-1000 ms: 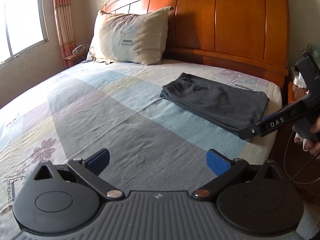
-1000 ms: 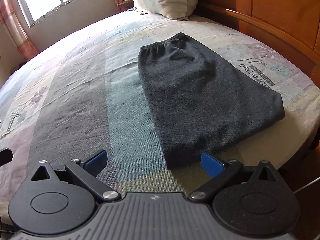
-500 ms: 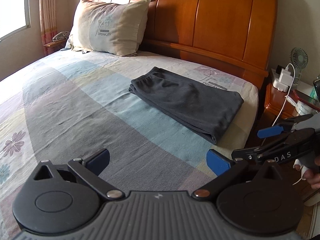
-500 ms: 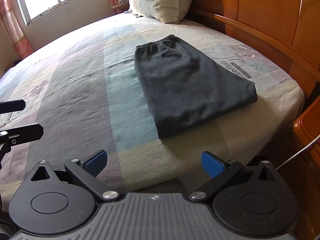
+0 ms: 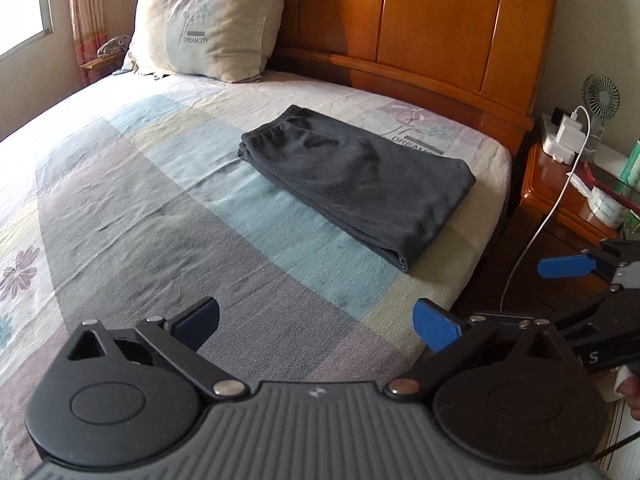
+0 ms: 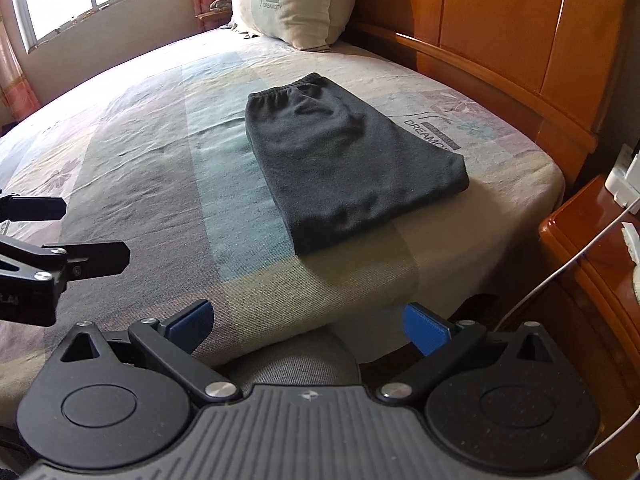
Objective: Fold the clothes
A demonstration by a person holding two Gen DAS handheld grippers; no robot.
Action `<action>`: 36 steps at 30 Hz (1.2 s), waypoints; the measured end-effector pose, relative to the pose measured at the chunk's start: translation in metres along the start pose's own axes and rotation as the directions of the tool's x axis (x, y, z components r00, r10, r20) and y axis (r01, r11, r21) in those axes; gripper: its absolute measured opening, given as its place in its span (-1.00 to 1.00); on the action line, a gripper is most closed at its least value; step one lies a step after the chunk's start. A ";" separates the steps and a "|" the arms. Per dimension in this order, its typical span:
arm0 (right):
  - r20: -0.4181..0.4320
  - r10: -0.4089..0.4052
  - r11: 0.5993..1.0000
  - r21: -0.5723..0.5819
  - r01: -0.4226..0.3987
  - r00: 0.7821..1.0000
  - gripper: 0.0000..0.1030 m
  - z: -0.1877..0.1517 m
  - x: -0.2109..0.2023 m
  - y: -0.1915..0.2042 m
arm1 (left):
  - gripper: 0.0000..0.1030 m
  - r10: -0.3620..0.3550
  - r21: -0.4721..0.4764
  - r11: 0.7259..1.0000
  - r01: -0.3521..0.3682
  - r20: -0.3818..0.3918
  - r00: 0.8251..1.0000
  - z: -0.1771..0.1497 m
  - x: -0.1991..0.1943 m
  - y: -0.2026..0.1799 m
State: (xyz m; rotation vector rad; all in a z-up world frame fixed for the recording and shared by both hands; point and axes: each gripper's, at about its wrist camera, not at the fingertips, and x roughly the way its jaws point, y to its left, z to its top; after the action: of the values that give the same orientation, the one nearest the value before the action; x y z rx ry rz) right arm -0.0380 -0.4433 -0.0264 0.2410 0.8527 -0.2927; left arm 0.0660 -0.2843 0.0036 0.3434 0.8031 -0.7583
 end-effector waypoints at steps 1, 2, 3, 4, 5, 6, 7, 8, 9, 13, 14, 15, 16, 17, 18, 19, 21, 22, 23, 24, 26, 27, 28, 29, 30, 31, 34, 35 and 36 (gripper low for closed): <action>0.001 -0.005 1.000 0.001 0.005 1.000 0.99 0.000 -0.002 0.000 | 0.99 -0.006 -0.007 1.000 0.006 -0.011 1.000 0.002 0.000 0.000; 0.004 -0.010 1.000 0.002 0.010 1.000 1.00 0.001 -0.005 0.000 | 0.99 -0.011 -0.018 1.000 0.010 -0.018 1.000 0.004 0.000 0.000; 0.009 -0.012 1.000 0.000 0.012 1.000 0.99 0.002 -0.008 -0.001 | 0.99 -0.013 -0.027 1.000 0.013 -0.023 1.000 0.005 0.000 0.000; 0.014 -0.015 1.000 -0.002 0.015 1.000 1.00 0.003 -0.010 -0.001 | 0.99 -0.010 -0.034 0.999 0.009 -0.024 1.000 0.006 0.000 -0.001; 0.016 -0.019 1.000 0.000 0.019 1.000 1.00 0.003 -0.013 -0.002 | 0.99 -0.002 -0.037 0.999 0.001 -0.024 1.000 0.006 -0.001 -0.001; 0.019 -0.024 1.000 0.005 0.024 1.000 1.00 0.003 -0.015 -0.004 | 0.99 0.007 -0.038 0.999 -0.008 -0.026 1.000 0.006 -0.001 -0.002; 0.022 -0.026 1.000 0.010 0.026 0.999 1.00 0.004 -0.017 -0.005 | 0.99 0.013 -0.043 0.999 -0.014 -0.026 1.000 0.007 -0.002 -0.003; 0.025 -0.028 0.999 0.016 0.028 0.999 1.00 0.004 -0.018 -0.007 | 0.99 0.013 -0.053 0.999 -0.015 -0.023 1.000 0.006 -0.003 -0.002; 0.029 -0.030 0.999 0.022 0.029 0.999 1.00 0.005 -0.019 -0.008 | 0.99 0.014 -0.063 0.998 -0.015 -0.021 1.000 0.006 -0.004 -0.002; 0.032 -0.030 0.999 0.032 0.029 0.999 1.00 0.005 -0.019 -0.012 | 0.99 -0.007 -0.089 0.996 0.005 -0.015 1.000 0.003 -0.008 -0.002; 0.031 -0.029 0.999 0.030 0.028 0.999 1.00 0.005 -0.019 -0.011 | 0.99 -0.009 -0.090 0.996 0.007 -0.017 1.000 0.002 -0.009 -0.002; 0.031 -0.026 0.999 0.027 0.026 0.999 1.00 0.005 -0.019 -0.011 | 0.99 -0.005 -0.084 0.996 0.003 -0.022 1.000 0.001 -0.008 -0.004; 0.031 -0.024 0.999 0.024 0.023 0.999 1.00 0.005 -0.019 -0.010 | 0.99 -0.001 -0.077 0.997 -0.001 -0.026 1.000 0.001 -0.007 -0.005; 0.031 -0.021 1.000 0.021 0.021 0.999 1.00 0.005 -0.019 -0.009 | 0.99 0.004 -0.069 0.998 -0.006 -0.027 1.000 0.000 -0.007 -0.006; 0.032 -0.020 1.000 0.019 0.019 0.999 1.00 0.005 -0.019 -0.009 | 0.99 0.007 -0.064 0.998 -0.009 -0.028 1.000 0.000 -0.007 -0.008; 0.033 -0.018 1.000 0.018 0.018 0.999 1.00 0.005 -0.019 -0.008 | 0.99 0.005 -0.064 0.998 -0.006 -0.026 1.000 0.000 -0.007 -0.008; 0.032 -0.016 1.000 0.016 0.015 0.999 1.00 0.005 -0.019 -0.008 | 0.99 -0.006 -0.065 0.998 0.005 -0.018 1.000 0.000 -0.008 -0.008; 0.032 -0.015 1.000 0.019 0.014 0.999 1.00 0.004 -0.019 -0.009 | 0.99 -0.011 -0.064 0.998 0.010 -0.016 1.000 0.000 -0.008 -0.007; 0.032 -0.014 1.000 0.019 0.014 0.999 1.00 0.004 -0.019 -0.009 | 0.99 -0.013 -0.064 0.998 0.012 -0.015 1.000 0.001 -0.008 -0.007; 0.031 -0.014 1.000 0.019 0.013 0.999 1.00 0.004 -0.019 -0.009 | 0.99 -0.012 -0.065 0.998 0.011 -0.014 1.000 0.001 -0.008 -0.007; 0.030 -0.013 1.000 0.019 0.013 0.999 1.00 0.005 -0.018 -0.009 | 0.99 -0.012 -0.070 0.997 0.011 -0.013 1.000 0.001 -0.008 -0.006; 0.029 -0.012 1.000 0.018 0.011 1.000 1.00 0.005 -0.018 -0.009 | 0.99 -0.012 -0.073 0.997 0.011 -0.013 1.000 0.001 -0.008 -0.006; 0.028 -0.011 1.000 0.017 0.010 1.000 1.00 0.005 -0.017 -0.009 | 0.99 -0.011 -0.076 0.997 0.010 -0.012 1.000 0.001 -0.008 -0.006; 0.028 -0.010 1.000 0.015 0.009 1.000 1.00 0.005 -0.017 -0.008 | 0.99 -0.011 -0.079 0.997 0.010 -0.012 1.000 0.001 -0.007 -0.005; 0.027 -0.009 1.000 0.014 0.008 1.000 1.00 0.005 -0.017 -0.008 | 0.99 -0.010 -0.082 0.997 0.009 -0.012 1.000 0.001 -0.007 -0.005; 0.028 -0.008 1.000 0.013 0.007 1.000 1.00 0.005 -0.016 -0.007 | 0.99 -0.010 -0.086 0.996 0.009 -0.011 1.000 0.001 -0.008 -0.004; 0.027 -0.005 1.000 0.010 0.005 1.000 1.00 0.005 -0.016 -0.006 | 0.99 -0.018 -0.092 0.996 0.017 -0.007 1.000 0.001 -0.007 -0.003; 0.026 -0.005 1.000 0.009 0.005 1.000 1.00 0.005 -0.016 -0.006 | 0.99 -0.019 -0.092 0.996 0.018 -0.006 1.000 0.000 -0.007 -0.003; 0.025 -0.005 1.000 0.009 0.005 1.000 1.00 0.005 -0.016 -0.006 | 0.99 -0.021 -0.091 0.996 0.020 -0.005 1.000 0.000 -0.007 -0.003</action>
State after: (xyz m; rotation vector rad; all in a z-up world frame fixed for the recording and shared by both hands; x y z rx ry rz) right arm -0.0467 -0.4481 -0.0121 0.2434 0.8274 -0.3039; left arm 0.0614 -0.2832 0.0090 0.2563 0.8456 -0.7375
